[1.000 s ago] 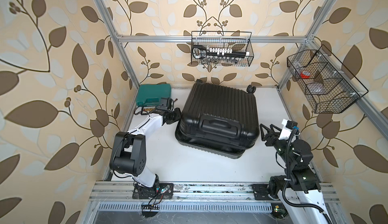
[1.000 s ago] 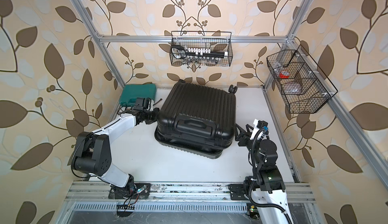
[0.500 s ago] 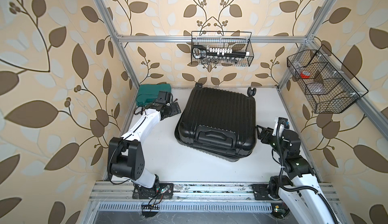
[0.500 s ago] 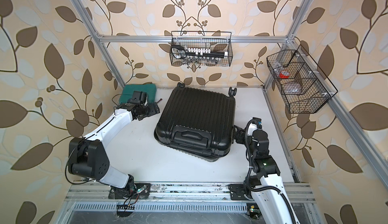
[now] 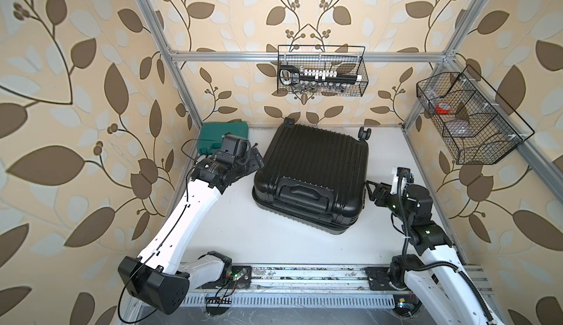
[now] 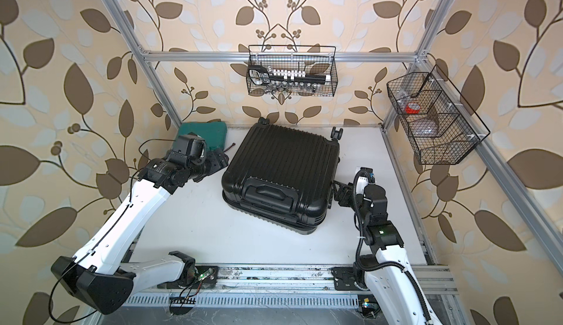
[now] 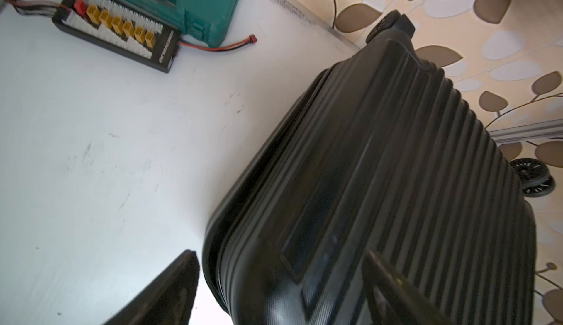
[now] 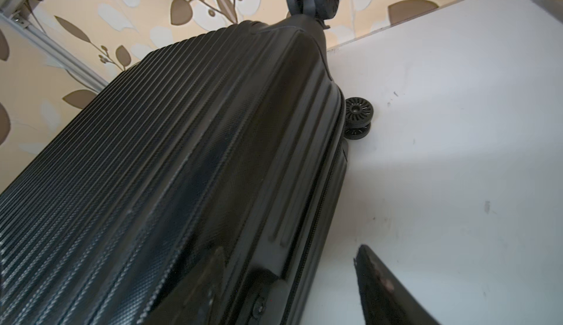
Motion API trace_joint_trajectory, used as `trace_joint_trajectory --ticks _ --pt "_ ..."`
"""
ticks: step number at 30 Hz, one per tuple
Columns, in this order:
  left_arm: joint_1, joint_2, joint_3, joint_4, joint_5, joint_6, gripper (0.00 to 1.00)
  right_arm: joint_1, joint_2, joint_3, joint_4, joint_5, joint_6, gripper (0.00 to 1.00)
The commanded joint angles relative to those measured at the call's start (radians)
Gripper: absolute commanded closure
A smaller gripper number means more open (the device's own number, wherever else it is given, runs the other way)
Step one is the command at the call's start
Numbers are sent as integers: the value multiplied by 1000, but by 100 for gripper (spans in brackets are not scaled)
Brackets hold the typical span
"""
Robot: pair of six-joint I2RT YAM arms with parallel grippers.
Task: Close the suitcase zippers
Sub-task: Adjust the suitcase at the center of the board.
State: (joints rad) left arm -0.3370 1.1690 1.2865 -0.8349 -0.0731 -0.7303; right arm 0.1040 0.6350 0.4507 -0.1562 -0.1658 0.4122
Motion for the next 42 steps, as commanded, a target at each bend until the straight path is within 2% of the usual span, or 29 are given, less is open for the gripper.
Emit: trace_joint_trajectory --ticks 1,5,10,16,20,26,31,35,38,42 --pt "-45 -46 1 -65 14 -117 9 76 33 -14 30 -74 6 32" --pt "-109 -30 28 -161 -27 -235 8 214 81 2 68 28 3 32" --pt "-136 2 27 -257 -42 -331 9 397 183 46 110 181 -15 31" --pt "-137 12 -17 -276 -42 -380 11 496 275 83 161 253 -20 31" --pt "-137 55 -7 -271 -31 -383 12 528 299 98 170 278 -26 31" --pt "-137 144 -6 -268 15 -403 20 539 266 121 140 338 -41 31" --pt "-141 201 4 -260 46 -396 31 538 203 161 64 430 -83 31" --pt "-146 222 12 -251 48 -378 50 538 174 216 -12 531 -129 31" --pt "-148 234 27 -248 41 -352 53 529 165 265 -55 570 -164 31" --pt "-148 255 63 -254 12 -292 64 480 169 325 -99 563 -198 30"
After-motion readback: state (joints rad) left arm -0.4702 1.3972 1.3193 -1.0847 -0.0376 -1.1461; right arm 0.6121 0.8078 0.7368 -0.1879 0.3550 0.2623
